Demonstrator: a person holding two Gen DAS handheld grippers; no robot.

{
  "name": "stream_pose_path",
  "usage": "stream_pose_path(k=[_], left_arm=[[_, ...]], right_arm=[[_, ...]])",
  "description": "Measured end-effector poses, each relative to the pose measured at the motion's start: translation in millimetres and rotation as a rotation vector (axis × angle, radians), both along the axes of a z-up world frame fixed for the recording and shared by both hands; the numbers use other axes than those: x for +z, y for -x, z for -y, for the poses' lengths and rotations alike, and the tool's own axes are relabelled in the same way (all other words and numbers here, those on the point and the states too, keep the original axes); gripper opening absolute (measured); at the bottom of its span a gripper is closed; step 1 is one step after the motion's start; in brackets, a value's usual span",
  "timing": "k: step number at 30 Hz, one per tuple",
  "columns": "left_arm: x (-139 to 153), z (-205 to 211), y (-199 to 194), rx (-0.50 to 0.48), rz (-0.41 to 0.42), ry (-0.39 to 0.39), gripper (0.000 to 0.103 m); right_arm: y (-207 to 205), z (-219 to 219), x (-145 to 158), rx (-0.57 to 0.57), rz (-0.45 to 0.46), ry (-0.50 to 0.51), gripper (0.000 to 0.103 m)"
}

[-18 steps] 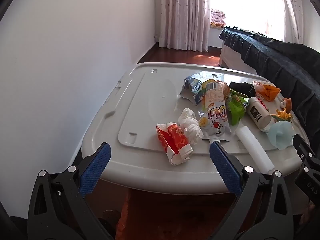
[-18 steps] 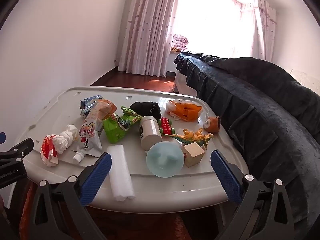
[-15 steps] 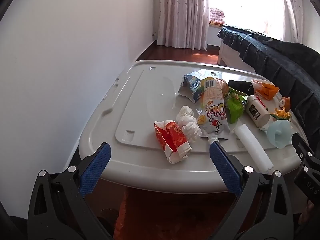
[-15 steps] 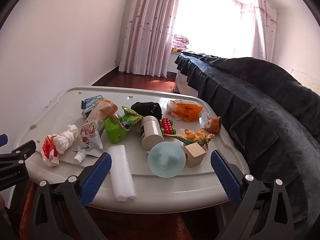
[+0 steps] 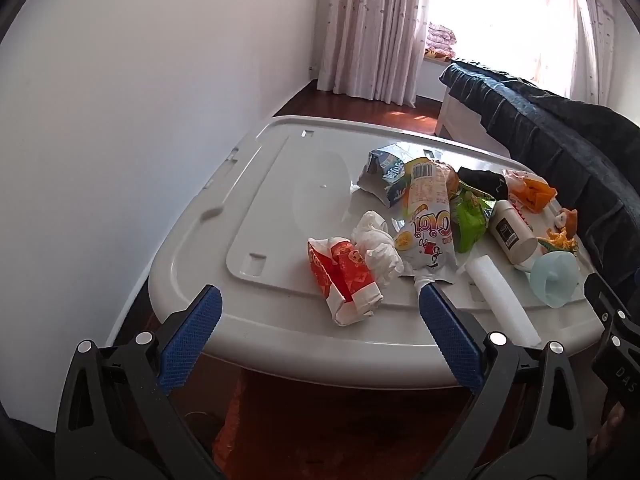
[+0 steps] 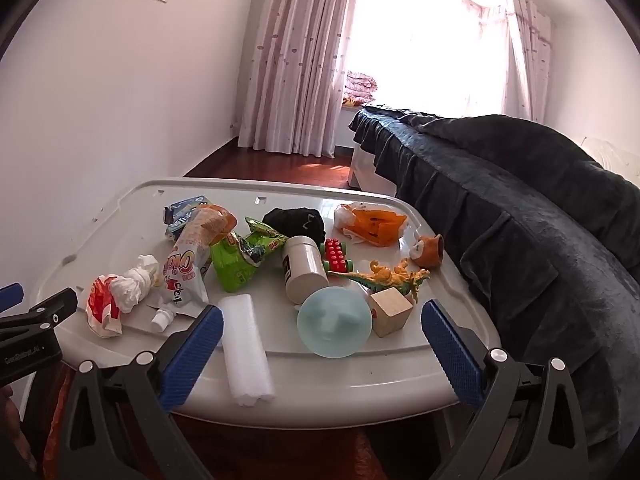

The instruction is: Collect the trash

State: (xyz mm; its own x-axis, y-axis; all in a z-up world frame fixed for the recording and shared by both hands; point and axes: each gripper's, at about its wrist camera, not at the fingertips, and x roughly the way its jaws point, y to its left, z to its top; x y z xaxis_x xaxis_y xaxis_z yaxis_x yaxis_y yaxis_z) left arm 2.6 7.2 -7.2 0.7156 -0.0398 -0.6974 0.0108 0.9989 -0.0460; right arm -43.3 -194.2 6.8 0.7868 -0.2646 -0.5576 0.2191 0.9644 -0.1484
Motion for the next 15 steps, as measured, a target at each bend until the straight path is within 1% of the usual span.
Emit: stream_pose_path(k=[5,15], left_arm=[[-1.1,-1.9,0.1,0.009,0.006,-0.013,0.096],[-3.9,1.6,-0.1,-0.011,0.0,-0.04,0.096]], right_arm=[[-0.3,-2.0,0.4,0.0,0.0,0.001,0.098],[-0.3,-2.4,0.5,-0.001,0.001,-0.003,0.098]])
